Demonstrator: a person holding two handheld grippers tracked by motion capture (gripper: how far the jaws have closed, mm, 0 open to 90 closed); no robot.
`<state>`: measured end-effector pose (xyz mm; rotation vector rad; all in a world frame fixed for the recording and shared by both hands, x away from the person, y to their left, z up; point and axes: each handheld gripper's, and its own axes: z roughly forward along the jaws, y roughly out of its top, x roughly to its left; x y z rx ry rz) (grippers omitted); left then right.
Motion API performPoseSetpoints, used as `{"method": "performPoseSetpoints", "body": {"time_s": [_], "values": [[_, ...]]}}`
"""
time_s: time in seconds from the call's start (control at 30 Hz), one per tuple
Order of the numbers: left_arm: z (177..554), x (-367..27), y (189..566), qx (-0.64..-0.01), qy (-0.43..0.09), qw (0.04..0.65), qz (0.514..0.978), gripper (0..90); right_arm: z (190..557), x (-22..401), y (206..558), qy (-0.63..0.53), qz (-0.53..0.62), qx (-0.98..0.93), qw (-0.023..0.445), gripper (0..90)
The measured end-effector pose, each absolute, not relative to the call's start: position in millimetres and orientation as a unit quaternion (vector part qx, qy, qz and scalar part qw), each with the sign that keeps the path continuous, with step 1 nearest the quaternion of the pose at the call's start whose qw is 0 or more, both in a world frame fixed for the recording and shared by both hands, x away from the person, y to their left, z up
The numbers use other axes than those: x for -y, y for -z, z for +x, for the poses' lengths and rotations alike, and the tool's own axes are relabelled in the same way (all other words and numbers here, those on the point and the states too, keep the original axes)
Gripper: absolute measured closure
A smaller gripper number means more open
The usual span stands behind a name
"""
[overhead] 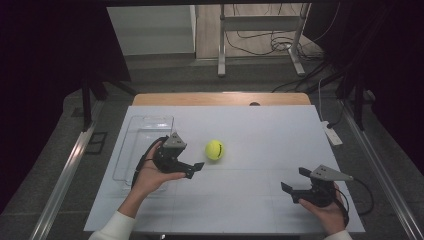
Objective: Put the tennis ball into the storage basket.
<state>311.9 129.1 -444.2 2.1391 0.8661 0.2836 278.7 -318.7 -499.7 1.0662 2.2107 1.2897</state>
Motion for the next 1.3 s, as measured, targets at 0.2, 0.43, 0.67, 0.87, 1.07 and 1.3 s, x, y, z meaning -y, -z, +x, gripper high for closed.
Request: {"method": "performPoseSetpoints", "body": {"time_s": [0.2, 0.43, 0.67, 0.87, 1.07, 1.3], "values": [[315, -125, 444, -0.339, -0.109, 0.394, 0.847, 7.8, 278, 319, 500, -0.459, 0.379, -0.783, 0.182, 9.7], [317, -122, 443, -0.337, -0.108, 0.395, 0.848, 7.8, 279, 319, 500, -0.456, 0.378, -0.784, 0.183, 9.7], [320, -120, 442, -0.337, -0.109, 0.394, 0.848, 7.8, 279, 318, 500, -0.457, 0.376, -0.785, 0.183, 9.7], [323, -117, 441, -0.334, -0.109, 0.394, 0.850, 7.7, 279, 318, 500, -0.457, 0.376, -0.785, 0.183, 9.7], [326, -113, 443, -0.333, -0.109, 0.391, 0.851, 7.7, 279, 318, 501, -0.455, 0.377, -0.786, 0.183, 9.7], [329, -110, 442, -0.329, -0.105, 0.389, 0.854, 7.5, 279, 319, 501, -0.454, 0.377, -0.786, 0.183, 9.7]]}}
